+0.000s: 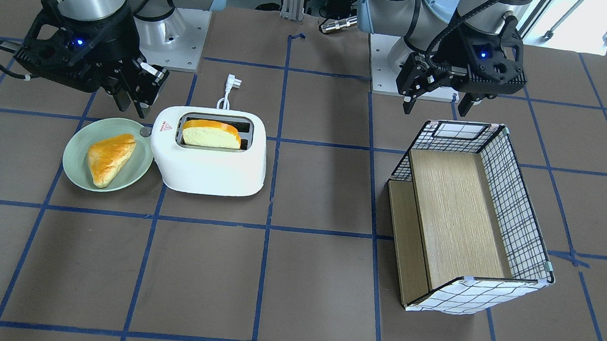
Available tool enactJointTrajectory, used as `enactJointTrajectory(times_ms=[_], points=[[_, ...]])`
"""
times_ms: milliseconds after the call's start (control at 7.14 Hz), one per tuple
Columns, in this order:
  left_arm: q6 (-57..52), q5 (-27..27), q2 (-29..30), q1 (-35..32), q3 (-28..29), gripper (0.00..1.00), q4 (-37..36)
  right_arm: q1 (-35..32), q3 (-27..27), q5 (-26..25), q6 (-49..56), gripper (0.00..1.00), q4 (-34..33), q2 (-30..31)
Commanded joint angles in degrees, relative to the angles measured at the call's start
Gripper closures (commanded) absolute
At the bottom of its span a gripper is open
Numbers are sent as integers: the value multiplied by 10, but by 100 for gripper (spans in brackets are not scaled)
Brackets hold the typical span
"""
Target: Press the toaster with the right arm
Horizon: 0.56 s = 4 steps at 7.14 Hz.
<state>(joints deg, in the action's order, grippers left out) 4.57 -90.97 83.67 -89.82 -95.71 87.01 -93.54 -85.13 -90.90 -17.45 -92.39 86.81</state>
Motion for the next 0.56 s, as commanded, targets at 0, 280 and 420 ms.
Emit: enactJointTrajectory(times_ms=[0, 280, 420], points=[[0, 0, 0, 0, 0, 0, 0, 1, -3, -2, 31, 7, -65, -1], [0, -1, 0, 0, 0, 0, 0, 1, -6, -2, 31, 0, -67, -1], [0, 0, 0, 0, 0, 0, 0, 1, -6, -2, 31, 0, -65, -1]])
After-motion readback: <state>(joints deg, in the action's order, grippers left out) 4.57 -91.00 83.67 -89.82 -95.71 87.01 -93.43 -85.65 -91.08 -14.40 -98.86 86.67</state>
